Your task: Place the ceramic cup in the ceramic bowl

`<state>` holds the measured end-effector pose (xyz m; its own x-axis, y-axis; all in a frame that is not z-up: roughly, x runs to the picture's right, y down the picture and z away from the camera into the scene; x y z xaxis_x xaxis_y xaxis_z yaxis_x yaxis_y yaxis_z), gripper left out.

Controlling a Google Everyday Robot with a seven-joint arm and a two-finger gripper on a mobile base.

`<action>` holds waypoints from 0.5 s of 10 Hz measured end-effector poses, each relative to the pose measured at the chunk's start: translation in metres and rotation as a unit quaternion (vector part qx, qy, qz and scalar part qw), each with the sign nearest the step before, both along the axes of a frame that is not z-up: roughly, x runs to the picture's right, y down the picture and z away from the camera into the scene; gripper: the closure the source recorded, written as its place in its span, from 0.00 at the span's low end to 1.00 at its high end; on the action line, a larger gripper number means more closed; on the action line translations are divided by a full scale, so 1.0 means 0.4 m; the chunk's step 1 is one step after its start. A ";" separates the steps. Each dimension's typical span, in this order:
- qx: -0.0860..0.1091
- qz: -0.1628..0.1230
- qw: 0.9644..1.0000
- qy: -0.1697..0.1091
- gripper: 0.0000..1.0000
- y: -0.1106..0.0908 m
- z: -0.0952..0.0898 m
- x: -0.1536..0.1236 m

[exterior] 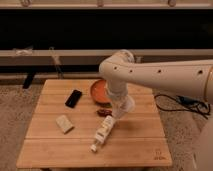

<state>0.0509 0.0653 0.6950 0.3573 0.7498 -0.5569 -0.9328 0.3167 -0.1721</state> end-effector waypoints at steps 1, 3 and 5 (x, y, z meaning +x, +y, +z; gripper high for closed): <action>0.009 -0.015 1.000 -0.004 1.00 -0.035 0.009 -0.005; 0.026 -0.049 0.998 -0.020 1.00 -0.088 0.040 -0.056; 0.046 -0.083 0.995 -0.033 1.00 -0.143 0.087 -0.109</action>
<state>0.0074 0.0081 0.7298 0.5136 0.7246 -0.4595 -0.8542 0.4823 -0.1943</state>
